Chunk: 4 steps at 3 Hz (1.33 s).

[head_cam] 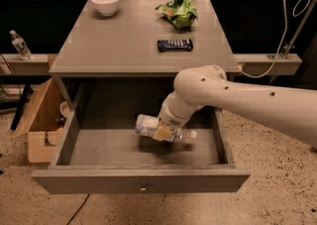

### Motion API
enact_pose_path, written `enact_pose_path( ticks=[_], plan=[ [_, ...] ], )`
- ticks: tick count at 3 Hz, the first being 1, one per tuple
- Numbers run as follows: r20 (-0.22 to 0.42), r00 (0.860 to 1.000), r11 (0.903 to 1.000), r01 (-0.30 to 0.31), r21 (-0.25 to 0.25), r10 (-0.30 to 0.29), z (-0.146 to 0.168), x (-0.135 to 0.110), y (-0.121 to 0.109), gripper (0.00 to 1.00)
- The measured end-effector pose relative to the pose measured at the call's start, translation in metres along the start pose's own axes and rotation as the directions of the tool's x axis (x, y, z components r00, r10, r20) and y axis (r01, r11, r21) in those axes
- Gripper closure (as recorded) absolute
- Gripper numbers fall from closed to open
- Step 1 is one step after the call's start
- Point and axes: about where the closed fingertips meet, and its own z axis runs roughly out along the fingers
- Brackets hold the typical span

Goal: Pick blue plastic bottle from top drawer and place on counter

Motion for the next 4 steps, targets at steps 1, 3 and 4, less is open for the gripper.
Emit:
enact_pose_path(
  ticks=[1, 3, 4],
  plan=[
    [0.04, 0.998, 0.9932, 0.036, 0.111, -0.041, -0.078, 0.007, -0.01, 1.0],
    [0.02, 0.994, 0.985, 0.101, 0.14, -0.105, -0.1, -0.013, -0.015, 1.0],
    [-0.016, 0.979, 0.9587, 0.204, 0.198, -0.205, -0.142, -0.05, -0.032, 1.0]
  ],
)
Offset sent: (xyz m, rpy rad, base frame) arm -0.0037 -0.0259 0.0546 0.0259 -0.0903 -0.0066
